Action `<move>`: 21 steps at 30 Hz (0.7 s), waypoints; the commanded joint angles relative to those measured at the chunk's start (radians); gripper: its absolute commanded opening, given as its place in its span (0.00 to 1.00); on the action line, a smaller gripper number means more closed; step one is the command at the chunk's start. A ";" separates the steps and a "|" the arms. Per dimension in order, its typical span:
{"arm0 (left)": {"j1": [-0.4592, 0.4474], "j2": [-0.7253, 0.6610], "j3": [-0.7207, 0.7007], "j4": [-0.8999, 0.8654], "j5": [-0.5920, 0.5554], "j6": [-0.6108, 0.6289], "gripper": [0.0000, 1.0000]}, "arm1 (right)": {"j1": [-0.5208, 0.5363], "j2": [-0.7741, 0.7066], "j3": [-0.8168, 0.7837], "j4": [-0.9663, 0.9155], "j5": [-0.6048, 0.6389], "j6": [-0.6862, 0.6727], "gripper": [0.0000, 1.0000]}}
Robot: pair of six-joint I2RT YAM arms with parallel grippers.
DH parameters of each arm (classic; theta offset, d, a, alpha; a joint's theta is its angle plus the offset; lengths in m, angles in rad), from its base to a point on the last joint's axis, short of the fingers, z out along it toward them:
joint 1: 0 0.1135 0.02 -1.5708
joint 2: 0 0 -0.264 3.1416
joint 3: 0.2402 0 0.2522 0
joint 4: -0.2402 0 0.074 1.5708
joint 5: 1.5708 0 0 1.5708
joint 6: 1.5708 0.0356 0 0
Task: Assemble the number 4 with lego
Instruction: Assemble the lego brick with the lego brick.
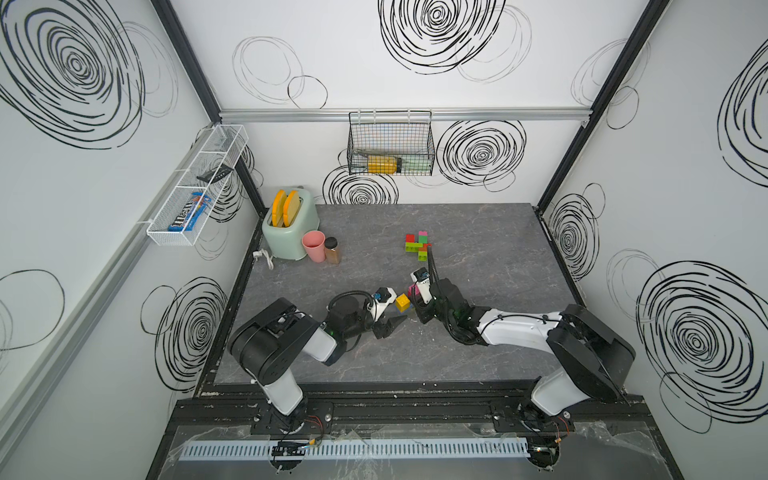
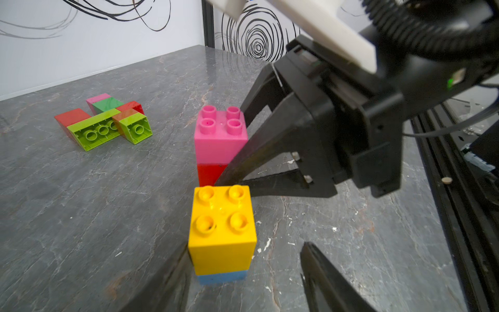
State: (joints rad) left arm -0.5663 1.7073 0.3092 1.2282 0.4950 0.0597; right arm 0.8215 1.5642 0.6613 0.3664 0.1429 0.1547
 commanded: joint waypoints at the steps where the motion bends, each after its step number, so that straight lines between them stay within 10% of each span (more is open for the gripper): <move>1: -0.010 0.031 -0.017 0.115 0.034 0.004 0.66 | -0.002 0.048 -0.046 -0.277 -0.022 0.020 0.00; 21: -0.015 0.170 0.031 0.192 0.007 0.009 0.55 | 0.000 0.042 -0.035 -0.292 -0.023 0.017 0.00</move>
State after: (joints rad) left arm -0.5674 1.8561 0.3241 1.3651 0.4698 0.0608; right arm 0.8215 1.5642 0.6727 0.3443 0.1429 0.1555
